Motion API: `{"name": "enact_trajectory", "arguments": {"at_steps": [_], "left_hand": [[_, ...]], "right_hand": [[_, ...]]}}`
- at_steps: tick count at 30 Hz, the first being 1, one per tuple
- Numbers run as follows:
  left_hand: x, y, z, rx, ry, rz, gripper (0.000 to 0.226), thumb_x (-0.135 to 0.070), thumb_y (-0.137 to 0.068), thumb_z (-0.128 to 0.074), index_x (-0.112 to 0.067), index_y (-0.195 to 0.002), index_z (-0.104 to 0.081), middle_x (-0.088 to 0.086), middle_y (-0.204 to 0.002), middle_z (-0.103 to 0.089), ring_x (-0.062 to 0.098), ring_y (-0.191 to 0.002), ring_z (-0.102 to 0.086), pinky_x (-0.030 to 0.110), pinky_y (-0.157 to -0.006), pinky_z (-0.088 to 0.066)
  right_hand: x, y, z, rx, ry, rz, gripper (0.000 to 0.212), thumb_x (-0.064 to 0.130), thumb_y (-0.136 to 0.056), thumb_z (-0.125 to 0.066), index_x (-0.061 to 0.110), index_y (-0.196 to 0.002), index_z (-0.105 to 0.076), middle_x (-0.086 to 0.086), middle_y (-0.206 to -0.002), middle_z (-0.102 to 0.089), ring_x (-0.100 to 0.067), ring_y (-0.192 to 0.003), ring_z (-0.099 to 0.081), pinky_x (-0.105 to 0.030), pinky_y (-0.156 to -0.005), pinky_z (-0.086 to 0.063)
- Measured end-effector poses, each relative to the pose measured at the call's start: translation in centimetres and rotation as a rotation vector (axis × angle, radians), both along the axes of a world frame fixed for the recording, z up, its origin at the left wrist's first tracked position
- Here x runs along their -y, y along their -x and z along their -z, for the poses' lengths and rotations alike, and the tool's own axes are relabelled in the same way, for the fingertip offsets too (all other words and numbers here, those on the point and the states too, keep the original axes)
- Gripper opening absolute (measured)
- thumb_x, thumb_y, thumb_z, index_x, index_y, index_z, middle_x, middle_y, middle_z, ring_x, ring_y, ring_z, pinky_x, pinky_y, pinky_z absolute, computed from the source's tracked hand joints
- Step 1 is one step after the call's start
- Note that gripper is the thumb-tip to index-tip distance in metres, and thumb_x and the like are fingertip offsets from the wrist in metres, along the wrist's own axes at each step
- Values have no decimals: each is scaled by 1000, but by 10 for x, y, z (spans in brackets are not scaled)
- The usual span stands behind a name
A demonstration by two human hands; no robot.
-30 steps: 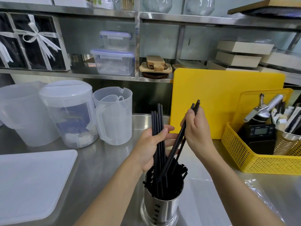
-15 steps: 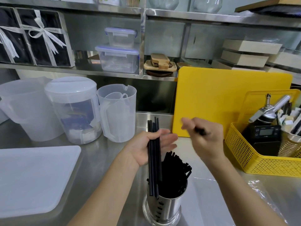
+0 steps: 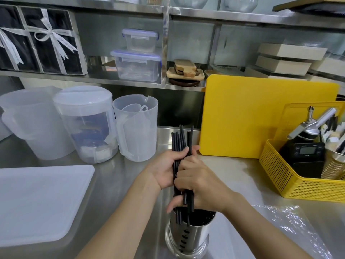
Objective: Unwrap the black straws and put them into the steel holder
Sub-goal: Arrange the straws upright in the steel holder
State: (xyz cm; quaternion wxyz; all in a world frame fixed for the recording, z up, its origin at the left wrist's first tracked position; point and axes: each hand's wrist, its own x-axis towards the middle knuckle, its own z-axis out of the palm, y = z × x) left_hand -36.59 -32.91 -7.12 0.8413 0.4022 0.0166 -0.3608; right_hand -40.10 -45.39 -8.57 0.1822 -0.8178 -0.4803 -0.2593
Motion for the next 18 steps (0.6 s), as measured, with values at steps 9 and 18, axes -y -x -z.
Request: {"name": "enact_trajectory", "arguments": {"at_steps": [9, 18], "left_hand": [[-12, -15, 11, 120, -3, -324, 16, -10, -93, -45, -8, -96, -61, -1, -63, -58, 7, -51, -54, 19, -49, -49], [9, 12, -9, 399, -60, -14, 11, -3, -92, -45, -2, -95, -56, 4, -68, -50, 9, -55, -47, 17, -45, -40]], "right_hand": [[11, 14, -9, -570, -128, 144, 76, 54, -60, -75, 33, -127, -47, 14, -142, -36, -2, -135, -26, -20, -112, -14], [9, -6, -33, -1305, -1092, 191, 30, 33, -80, -65, 8, -69, -50, 1, -51, -41, -15, -46, -44, -29, -47, -44]]}}
